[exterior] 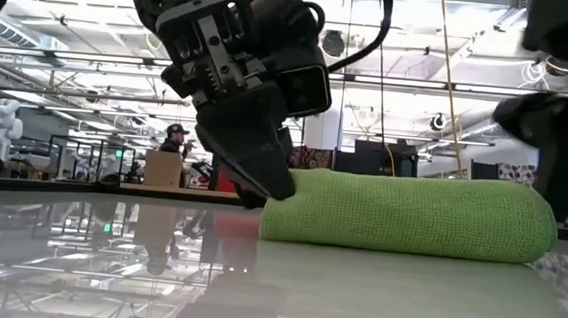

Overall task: Roll towel into tight, uniform cylinder
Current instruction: Roll the green microfiber towel

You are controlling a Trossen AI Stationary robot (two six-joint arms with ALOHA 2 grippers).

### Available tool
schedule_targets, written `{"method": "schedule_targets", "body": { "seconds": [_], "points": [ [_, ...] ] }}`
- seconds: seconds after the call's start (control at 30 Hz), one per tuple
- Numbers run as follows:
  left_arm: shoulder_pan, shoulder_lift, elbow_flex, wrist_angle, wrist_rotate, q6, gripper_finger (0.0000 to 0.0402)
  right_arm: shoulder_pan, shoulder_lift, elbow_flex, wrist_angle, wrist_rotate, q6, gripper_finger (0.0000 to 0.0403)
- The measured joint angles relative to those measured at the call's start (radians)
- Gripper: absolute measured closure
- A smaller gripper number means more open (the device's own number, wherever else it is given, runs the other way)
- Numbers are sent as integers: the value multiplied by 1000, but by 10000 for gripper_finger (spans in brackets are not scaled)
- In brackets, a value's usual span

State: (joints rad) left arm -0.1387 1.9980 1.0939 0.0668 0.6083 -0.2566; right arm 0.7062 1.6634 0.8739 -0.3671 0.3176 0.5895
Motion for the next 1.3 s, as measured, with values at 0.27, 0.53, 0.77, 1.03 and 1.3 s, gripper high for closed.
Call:
{"method": "schedule_targets", "body": {
  "seconds": [0.27, 0.53, 0.77, 1.03, 1.3],
  "points": [
    [4, 62, 7, 45, 8, -98, 397, 169, 23, 0, 56, 377, -88, 208],
    [6, 90, 8, 70, 19, -143, 391, 193, 187, 1, 197, 558, -251, 181],
    [7, 90, 7, 61, 43, -173, 389, 174, 245, 5, 210, 634, -251, 156],
    [7, 91, 5, 66, 76, -179, 388, 97, 245, 6, 164, 499, -233, 183],
    [6, 91, 3, 79, 110, -176, 387, 38, 245, 6, 150, 446, -223, 243]
  ]
}}
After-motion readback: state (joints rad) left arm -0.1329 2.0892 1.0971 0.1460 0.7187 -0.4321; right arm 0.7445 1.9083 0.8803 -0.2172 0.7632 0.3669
